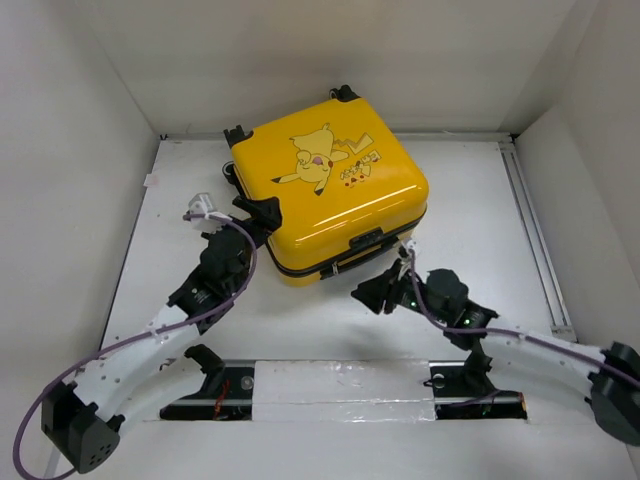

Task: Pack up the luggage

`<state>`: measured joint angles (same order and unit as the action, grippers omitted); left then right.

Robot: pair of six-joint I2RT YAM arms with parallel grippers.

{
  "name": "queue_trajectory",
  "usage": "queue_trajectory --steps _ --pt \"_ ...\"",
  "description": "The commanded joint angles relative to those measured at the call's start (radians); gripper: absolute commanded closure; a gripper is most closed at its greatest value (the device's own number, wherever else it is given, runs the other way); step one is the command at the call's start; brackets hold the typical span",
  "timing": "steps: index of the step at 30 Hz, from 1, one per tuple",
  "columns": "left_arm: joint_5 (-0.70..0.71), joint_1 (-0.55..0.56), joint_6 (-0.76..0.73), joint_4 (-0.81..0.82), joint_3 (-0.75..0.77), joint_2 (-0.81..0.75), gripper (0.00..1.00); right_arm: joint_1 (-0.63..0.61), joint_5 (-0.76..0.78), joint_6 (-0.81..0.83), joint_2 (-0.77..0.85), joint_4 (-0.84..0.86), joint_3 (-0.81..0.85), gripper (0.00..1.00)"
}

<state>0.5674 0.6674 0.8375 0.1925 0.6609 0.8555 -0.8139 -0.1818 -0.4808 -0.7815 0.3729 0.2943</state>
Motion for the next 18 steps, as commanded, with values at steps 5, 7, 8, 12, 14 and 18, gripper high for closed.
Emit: queue_trajectory --steps 5,7,8,12,14,18 --pt "0.123 0.001 0.14 -0.185 -0.078 -0.092 0.15 -0.09 0.159 0.047 -0.366 0.339 0.123 0.57" --pt "0.15 0.001 0.192 -0.272 -0.078 -0.092 0.19 -0.09 0.174 0.047 -0.435 0.371 0.149 0.57" --pt "0.166 0.001 0.192 -0.286 -0.11 -0.128 0.33 -0.09 0.195 0.047 -0.449 0.421 0.149 0.57" --pt "0.126 0.001 0.202 -0.257 -0.19 -0.174 0.62 -0.09 0.257 0.047 -0.495 0.454 0.149 0.57" --pt "0.108 0.001 0.218 -0.257 -0.211 -0.161 0.74 -0.09 0.257 0.047 -0.542 0.463 0.17 0.57" --pt "0.03 0.001 0.22 -0.162 -0.259 -0.072 0.81 -0.09 0.268 0.047 -0.602 0.497 0.184 0.57"
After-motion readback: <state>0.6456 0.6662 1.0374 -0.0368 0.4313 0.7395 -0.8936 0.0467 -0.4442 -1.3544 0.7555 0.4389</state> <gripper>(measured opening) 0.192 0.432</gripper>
